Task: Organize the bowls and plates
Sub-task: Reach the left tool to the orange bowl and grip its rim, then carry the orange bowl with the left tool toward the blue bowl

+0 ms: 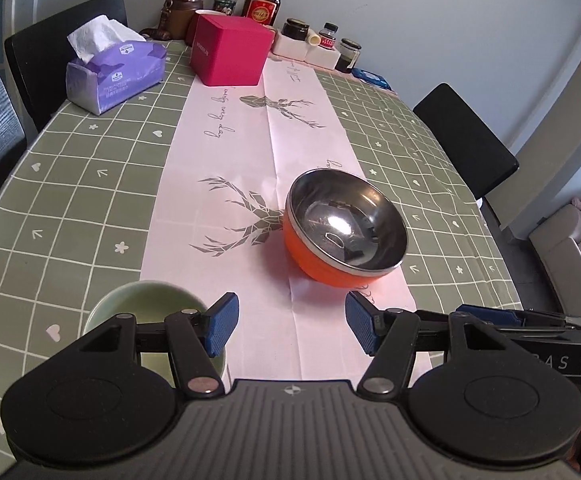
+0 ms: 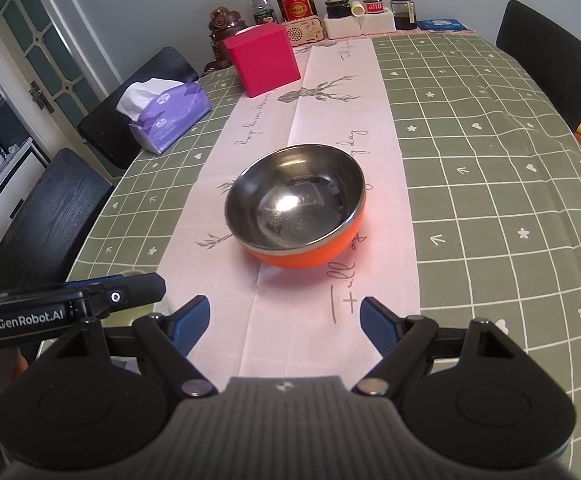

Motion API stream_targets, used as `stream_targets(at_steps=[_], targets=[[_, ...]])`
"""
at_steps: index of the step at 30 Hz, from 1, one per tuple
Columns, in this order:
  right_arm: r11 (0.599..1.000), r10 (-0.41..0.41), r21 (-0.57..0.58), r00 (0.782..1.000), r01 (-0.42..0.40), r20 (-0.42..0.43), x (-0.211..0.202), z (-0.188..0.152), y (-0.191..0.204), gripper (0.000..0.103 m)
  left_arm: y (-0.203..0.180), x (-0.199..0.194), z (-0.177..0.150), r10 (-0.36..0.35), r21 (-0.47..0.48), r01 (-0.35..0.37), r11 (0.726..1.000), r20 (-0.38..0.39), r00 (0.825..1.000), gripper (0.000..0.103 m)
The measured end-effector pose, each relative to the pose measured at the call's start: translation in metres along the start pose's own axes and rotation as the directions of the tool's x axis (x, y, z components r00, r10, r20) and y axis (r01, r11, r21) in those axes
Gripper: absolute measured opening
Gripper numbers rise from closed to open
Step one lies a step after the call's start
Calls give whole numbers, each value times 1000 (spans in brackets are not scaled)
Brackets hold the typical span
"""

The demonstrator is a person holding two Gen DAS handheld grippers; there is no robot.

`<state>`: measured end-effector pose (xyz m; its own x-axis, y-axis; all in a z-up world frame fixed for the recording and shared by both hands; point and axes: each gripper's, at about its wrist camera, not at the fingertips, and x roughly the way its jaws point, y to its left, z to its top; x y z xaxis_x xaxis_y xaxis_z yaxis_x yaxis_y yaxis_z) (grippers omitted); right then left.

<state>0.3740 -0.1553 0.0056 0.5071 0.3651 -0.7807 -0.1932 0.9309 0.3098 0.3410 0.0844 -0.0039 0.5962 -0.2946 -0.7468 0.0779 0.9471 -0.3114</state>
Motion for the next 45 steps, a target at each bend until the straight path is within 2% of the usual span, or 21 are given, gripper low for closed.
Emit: stream_targets(at_steps=[6,10,15,21,23,27,31,32,35,40,45], targets=[[999,16,28,1000,-16,-14,17,9,-9,81,-2,16,9,-10,-12,10,1000,-13,1000,72],[999,25,39,1000,-25,-4,21,19,-11,81,-2,20,17,-15,-15,15,1000,4,1000,72],[999,8,45,1000,-9,14,28,33,-13,81,-4,29,32,-14,-22,14,1000,16,1000,72],[998,-22,56,1000,21,4,46,44,-19,76,-5,50,43,-8,-29,8,1000,12,1000,69],[998,-30,61,1000,30,-4,52,47,-23,72,-4,60,44,-3,-36,3,999,-3,1000,69],[997,-32,74,999,33,-16,64,50,-31,62,-1,80,43,3,-60,-5,998,-32,999,60],[995,-22,101,999,26,-35,75,48,-39,41,-1,94,41,3,-68,-7,998,-54,999,42],[994,-19,109,999,22,-37,77,48,-41,34,-1,96,41,6,-68,-10,998,-55,998,41],[994,-14,111,999,18,-35,80,47,-44,31,-1,101,39,2,-83,-7,997,-61,998,40],[991,-13,130,999,17,-31,79,47,-46,27,-5,101,39,-2,-77,-4,997,-66,998,26],[991,-30,131,999,35,-36,74,44,-43,21,-13,95,35,37,-49,-42,998,-97,995,24]])
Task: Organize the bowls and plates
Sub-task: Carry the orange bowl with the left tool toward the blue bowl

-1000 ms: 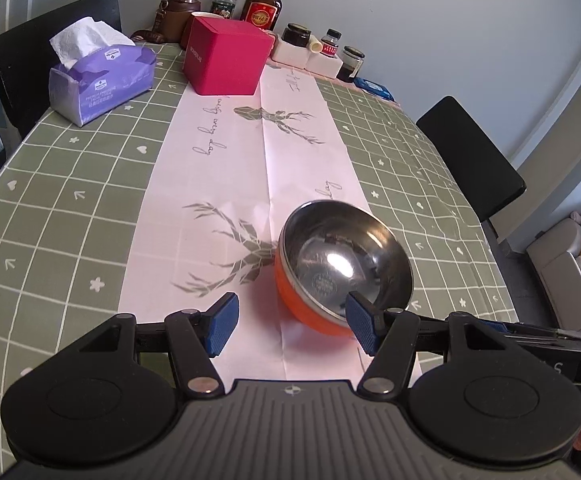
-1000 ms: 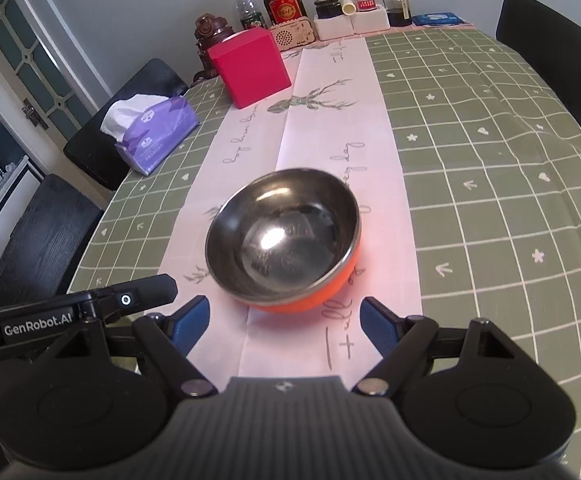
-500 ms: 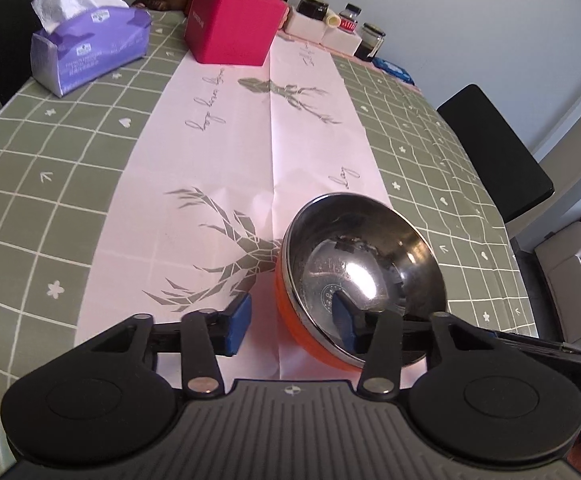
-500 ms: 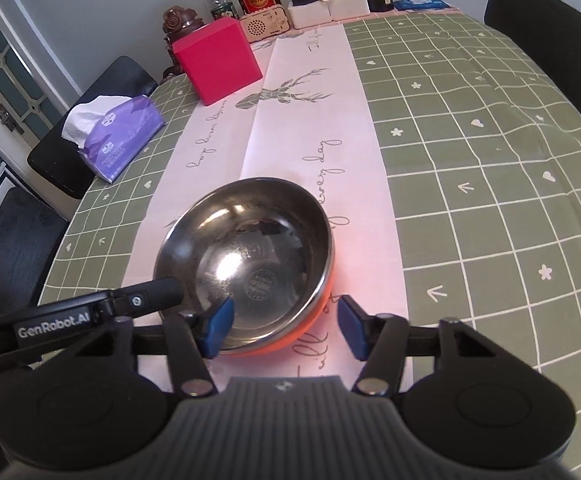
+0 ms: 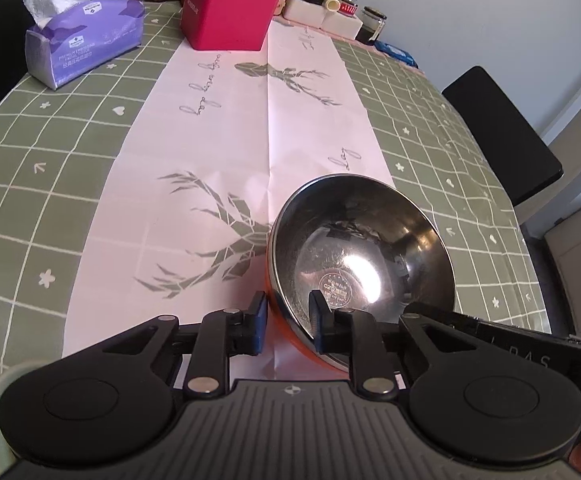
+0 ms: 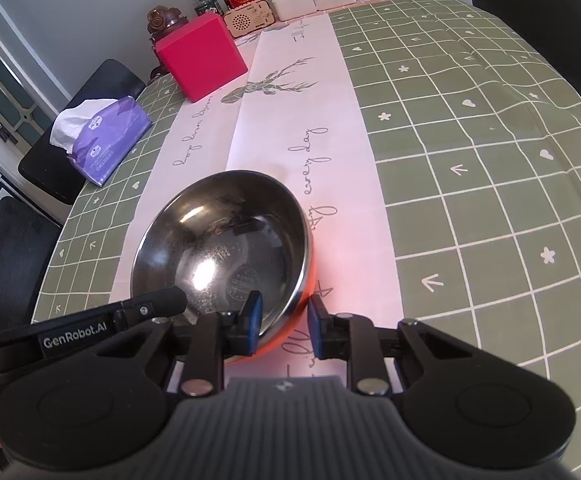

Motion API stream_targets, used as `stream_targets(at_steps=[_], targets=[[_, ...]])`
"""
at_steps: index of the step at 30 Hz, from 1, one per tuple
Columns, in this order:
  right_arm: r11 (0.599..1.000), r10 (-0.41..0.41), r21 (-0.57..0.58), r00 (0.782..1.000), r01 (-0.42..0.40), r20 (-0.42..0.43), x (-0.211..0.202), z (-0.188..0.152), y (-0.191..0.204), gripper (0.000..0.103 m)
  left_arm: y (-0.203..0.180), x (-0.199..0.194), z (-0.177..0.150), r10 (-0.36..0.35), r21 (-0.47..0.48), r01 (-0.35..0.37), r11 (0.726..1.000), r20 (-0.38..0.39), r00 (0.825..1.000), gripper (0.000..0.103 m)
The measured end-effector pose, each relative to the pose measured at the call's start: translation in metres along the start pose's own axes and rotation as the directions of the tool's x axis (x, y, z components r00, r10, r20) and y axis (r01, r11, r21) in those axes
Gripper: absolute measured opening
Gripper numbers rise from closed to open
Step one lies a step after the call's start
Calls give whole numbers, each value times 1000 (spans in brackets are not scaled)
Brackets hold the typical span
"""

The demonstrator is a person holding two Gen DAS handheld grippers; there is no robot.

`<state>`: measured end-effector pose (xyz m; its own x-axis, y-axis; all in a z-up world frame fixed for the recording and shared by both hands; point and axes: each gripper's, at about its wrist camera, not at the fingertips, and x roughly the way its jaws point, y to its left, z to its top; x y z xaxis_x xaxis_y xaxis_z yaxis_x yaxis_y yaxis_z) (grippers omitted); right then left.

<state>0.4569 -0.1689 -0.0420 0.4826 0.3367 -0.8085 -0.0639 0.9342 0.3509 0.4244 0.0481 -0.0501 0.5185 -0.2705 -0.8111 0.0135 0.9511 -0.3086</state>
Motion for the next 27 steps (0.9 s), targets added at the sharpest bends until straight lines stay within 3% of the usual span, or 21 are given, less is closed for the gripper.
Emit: stream_targets(at_steps=[6,11,27], targets=[[999,15,29,999,-14,-38,-12,-7,2,19,-6,-20,-8,45,-2,-45,999,-38,998,24],[1000,8,-21,999,-9,-46,-34,-16,15,17,-12,-45,-18,75,11,-75,997,-59,995,23],[992,24,-123,993,-39,-115,-121,-81,27,17,-38,-132,-79,77,82,-67,994,-128,989,23]])
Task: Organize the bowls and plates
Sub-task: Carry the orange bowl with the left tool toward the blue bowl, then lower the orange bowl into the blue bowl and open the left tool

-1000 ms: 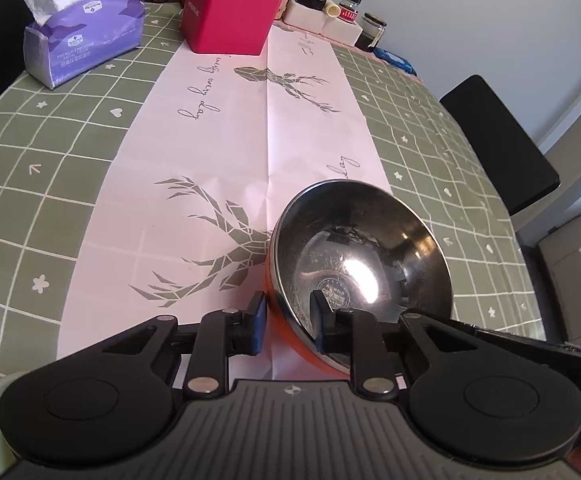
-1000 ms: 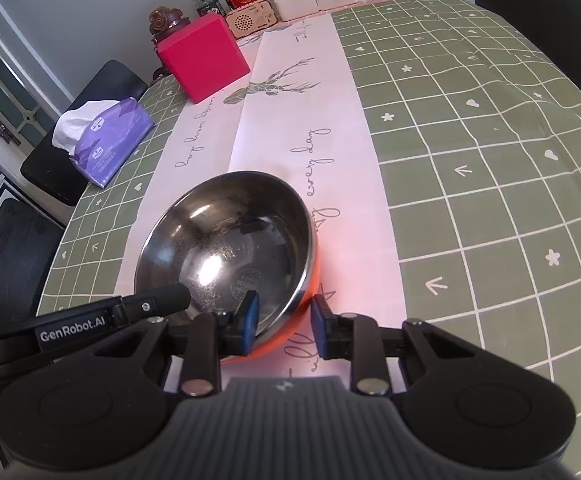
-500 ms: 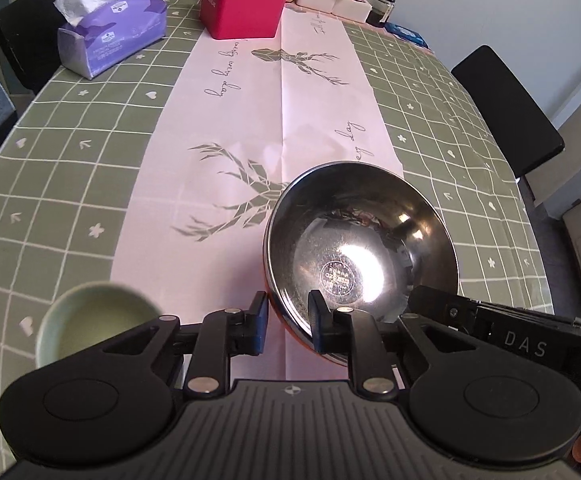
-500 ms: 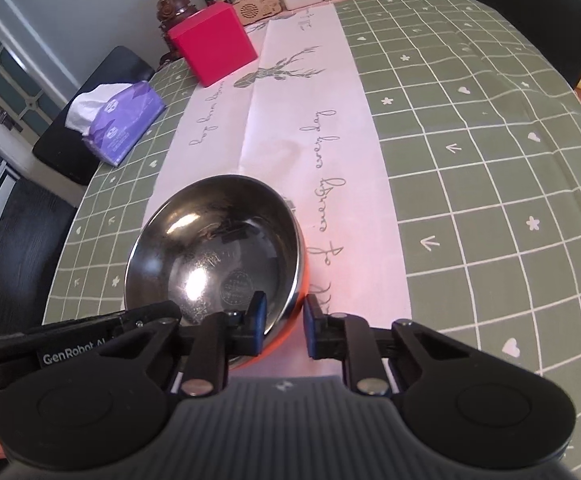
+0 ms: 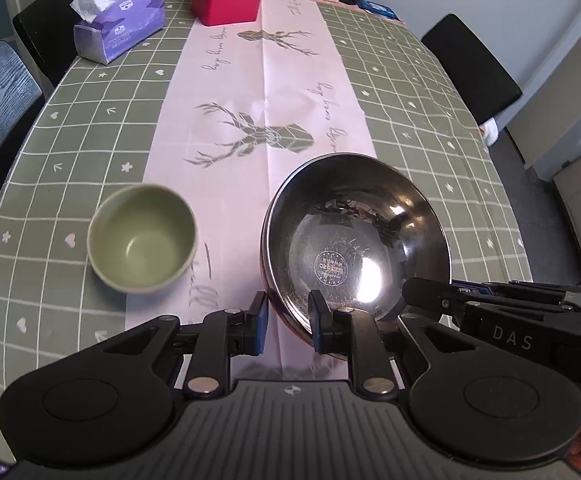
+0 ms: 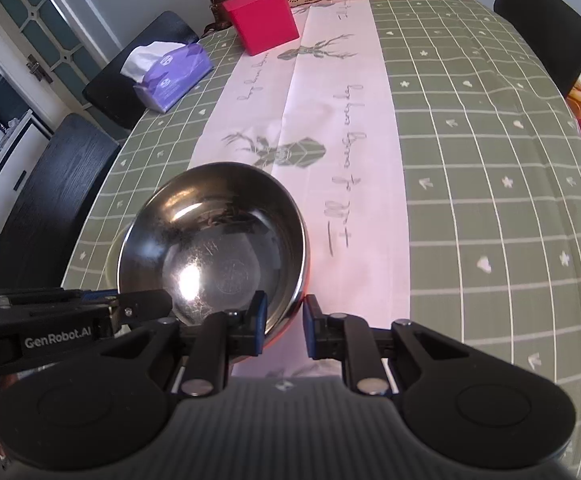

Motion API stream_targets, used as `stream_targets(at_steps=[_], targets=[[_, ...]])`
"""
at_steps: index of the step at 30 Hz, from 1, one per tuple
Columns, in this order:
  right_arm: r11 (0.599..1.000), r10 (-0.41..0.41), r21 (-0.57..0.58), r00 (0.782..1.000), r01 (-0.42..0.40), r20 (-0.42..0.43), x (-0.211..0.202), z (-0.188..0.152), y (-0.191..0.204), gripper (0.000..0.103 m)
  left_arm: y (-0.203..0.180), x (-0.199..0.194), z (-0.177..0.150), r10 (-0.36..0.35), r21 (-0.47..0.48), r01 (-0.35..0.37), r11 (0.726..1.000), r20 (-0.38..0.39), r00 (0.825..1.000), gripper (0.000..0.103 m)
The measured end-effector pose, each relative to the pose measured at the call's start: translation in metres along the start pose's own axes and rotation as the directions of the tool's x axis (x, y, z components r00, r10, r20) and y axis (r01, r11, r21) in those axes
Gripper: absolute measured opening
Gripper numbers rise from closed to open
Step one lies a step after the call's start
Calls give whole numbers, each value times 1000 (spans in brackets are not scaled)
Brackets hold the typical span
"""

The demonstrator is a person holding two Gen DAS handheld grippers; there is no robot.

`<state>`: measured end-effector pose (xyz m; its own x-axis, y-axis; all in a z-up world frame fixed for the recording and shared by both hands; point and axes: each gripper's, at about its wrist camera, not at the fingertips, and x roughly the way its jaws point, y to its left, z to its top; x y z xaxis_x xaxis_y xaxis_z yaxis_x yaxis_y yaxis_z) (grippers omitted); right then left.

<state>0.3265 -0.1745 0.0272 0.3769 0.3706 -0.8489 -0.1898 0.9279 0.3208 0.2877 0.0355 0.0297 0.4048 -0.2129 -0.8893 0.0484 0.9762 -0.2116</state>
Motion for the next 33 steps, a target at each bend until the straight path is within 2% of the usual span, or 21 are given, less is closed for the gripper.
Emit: stream_targets(at_steps=[5,12,20,26,33], targets=[[1000,-8,-4,1000,8,-8,-28,-26,-7,15,-24,-18,-25,-17,42,18,999,-20,1000,23],[999,-49,1,999,49,-7,-72,-62,-30,15,-63,-34,-57,-77,90,82,993,-55,996,23],[992,-120,37,993,119,15,-114,-97,-67,13,-107,-31,-82,-152,143,166,976,-108,982,23],[984,-164,68,987,163,-2,-121,-113,-90,13,-124,-10,-95,-192,127,215,968,-177,965,23],[980,-180,83,983,183,-40,-109,-124,-106,13,-130,11,-105,-191,106,219,970,-226,955,23]])
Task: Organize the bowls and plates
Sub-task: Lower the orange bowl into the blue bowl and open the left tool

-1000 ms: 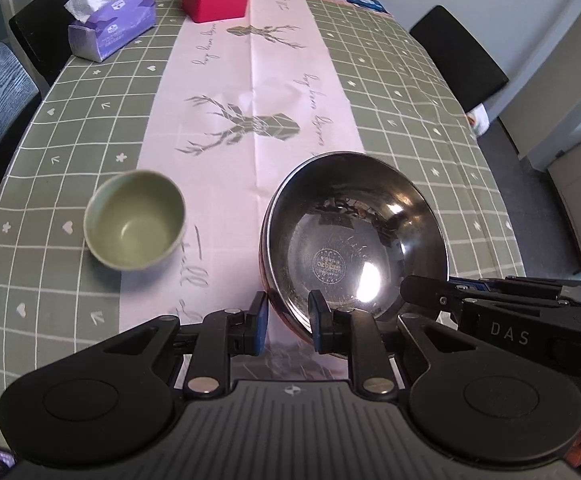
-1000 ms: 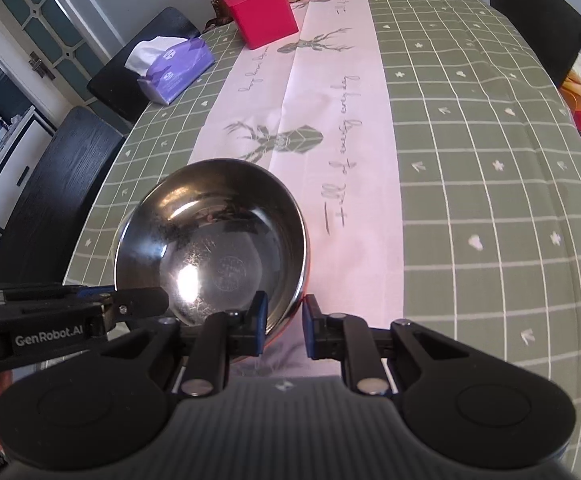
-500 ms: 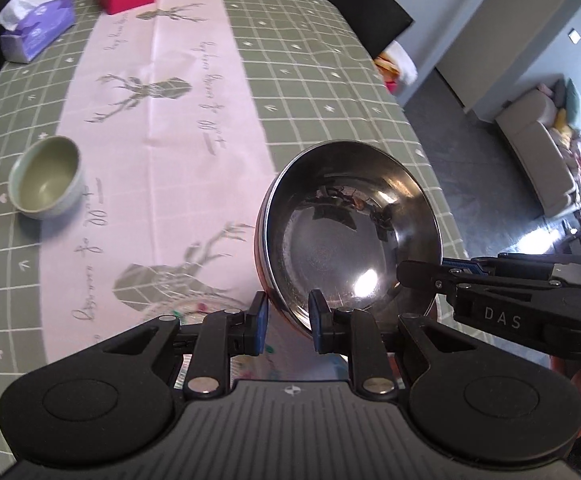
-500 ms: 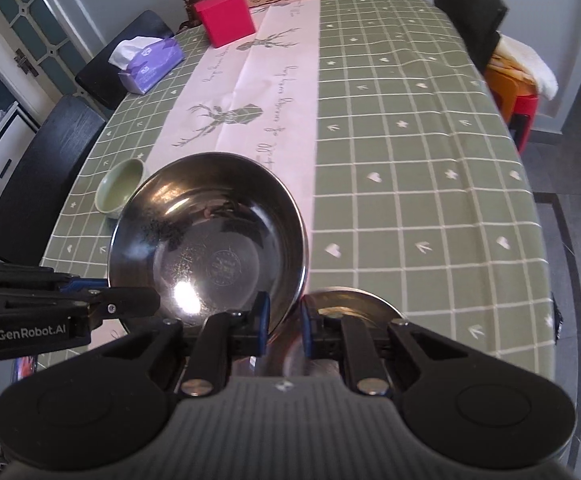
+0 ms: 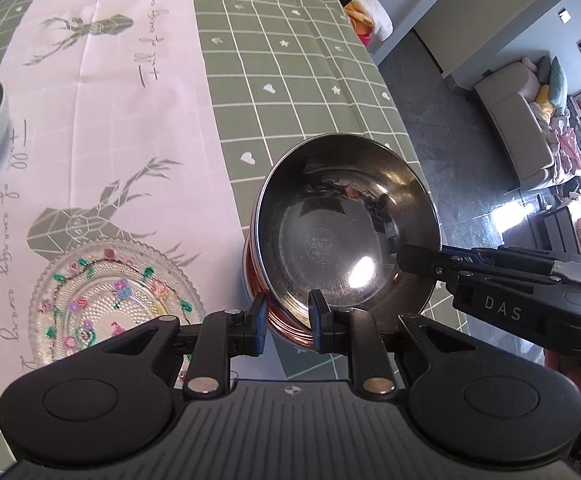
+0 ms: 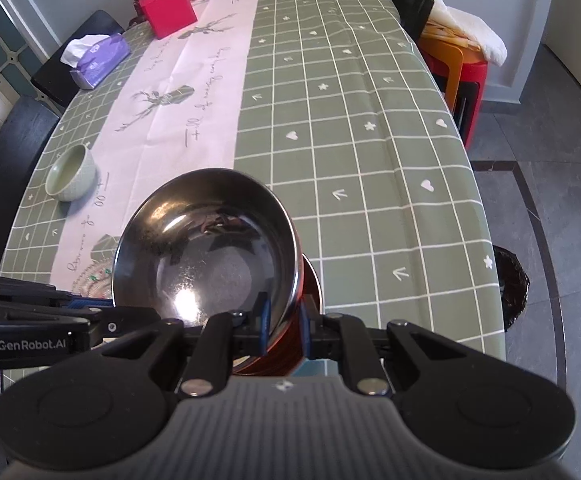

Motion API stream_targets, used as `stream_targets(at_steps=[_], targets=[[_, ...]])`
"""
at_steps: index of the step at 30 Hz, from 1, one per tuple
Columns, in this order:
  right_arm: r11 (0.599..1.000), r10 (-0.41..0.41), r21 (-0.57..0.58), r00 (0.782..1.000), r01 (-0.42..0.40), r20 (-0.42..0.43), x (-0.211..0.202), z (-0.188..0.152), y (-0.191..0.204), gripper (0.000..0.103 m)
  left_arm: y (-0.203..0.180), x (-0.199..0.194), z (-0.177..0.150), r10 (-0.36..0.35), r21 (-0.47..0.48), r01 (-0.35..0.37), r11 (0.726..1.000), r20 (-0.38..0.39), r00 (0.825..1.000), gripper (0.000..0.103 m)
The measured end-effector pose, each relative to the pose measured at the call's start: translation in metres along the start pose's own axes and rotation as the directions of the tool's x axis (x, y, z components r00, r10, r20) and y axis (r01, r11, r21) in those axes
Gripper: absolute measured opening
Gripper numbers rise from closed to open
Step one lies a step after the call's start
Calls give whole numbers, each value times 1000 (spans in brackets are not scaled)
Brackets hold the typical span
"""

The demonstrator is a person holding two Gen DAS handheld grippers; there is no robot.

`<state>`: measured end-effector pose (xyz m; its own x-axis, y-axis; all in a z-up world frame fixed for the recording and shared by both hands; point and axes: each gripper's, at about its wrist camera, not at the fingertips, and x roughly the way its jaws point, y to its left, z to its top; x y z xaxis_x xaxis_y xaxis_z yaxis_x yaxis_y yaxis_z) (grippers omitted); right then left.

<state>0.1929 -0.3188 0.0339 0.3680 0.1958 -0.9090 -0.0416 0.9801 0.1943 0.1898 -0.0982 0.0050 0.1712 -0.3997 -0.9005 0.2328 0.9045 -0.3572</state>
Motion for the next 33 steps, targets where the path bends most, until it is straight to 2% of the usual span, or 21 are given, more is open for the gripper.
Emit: stream_targets(at_steps=[16,27,33], targets=[[1000,10,-17,999,-10,-39,5,-6,-4,13,-6,7,-7,4,15,-3,1000,-69,998,28],[1000,3,-12,998,-4,-60,15,-12,-6,13,-3,14,-7,9,4,-9,1000,-75,997,29],[1000,2,-13,998,-2,-62,18,-12,-6,13,-5,13,-9,17,31,-15,999,-66,998,29]])
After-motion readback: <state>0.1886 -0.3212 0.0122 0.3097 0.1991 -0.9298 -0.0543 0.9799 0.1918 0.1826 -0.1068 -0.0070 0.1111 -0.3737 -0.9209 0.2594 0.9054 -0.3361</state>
